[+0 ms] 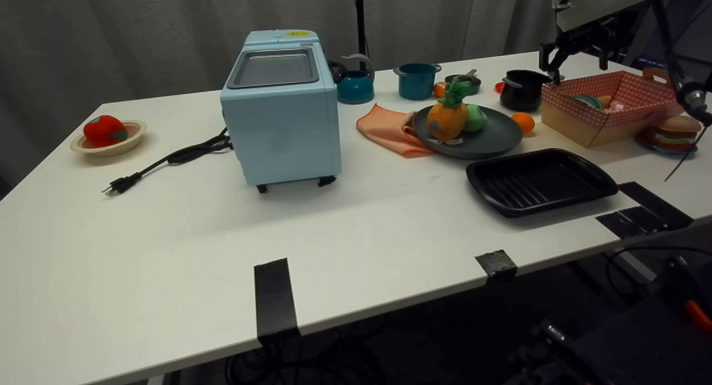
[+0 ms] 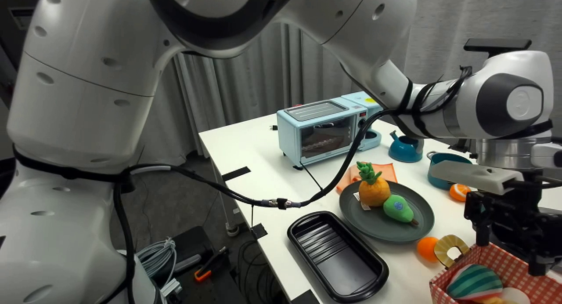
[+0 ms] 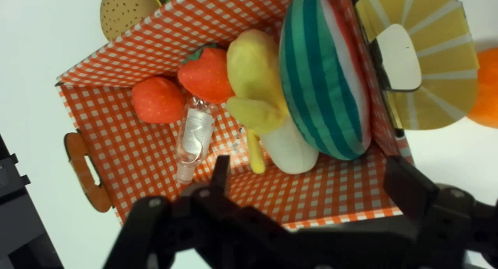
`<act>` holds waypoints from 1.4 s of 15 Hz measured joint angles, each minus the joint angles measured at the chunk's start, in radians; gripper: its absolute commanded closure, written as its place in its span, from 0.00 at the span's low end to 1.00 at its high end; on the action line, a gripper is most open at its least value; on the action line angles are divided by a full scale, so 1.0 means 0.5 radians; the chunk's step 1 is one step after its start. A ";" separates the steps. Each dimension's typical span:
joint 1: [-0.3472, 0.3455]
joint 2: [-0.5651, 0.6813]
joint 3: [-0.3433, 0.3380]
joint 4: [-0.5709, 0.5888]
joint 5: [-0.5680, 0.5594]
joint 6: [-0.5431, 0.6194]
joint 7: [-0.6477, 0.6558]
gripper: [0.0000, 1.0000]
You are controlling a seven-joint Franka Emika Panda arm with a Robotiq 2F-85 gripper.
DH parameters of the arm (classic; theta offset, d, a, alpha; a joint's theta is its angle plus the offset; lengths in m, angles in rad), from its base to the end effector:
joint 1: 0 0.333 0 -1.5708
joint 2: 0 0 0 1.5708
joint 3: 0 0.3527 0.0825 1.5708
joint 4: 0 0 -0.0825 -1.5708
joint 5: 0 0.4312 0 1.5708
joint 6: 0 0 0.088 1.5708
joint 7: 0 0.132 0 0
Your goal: Remove the pear plush toy from the table and place it on the grey plate, remove the pineapple toy then watermelon toy from the basket and place them on the grey plate
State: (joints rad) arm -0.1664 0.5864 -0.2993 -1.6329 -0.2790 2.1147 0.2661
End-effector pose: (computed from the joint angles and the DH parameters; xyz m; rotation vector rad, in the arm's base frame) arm 0.6590 -0.3252 0.2672 2.6515 -0.7258 -0.1752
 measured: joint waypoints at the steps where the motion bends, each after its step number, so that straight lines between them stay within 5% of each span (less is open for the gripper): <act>1: 0.000 0.012 0.013 -0.001 0.001 0.000 0.000 0.00; 21: -0.098 0.061 -0.004 0.001 0.067 0.000 -0.009 0.00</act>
State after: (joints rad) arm -0.2155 0.6168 -0.3011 -1.6326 -0.2455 2.1146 0.2617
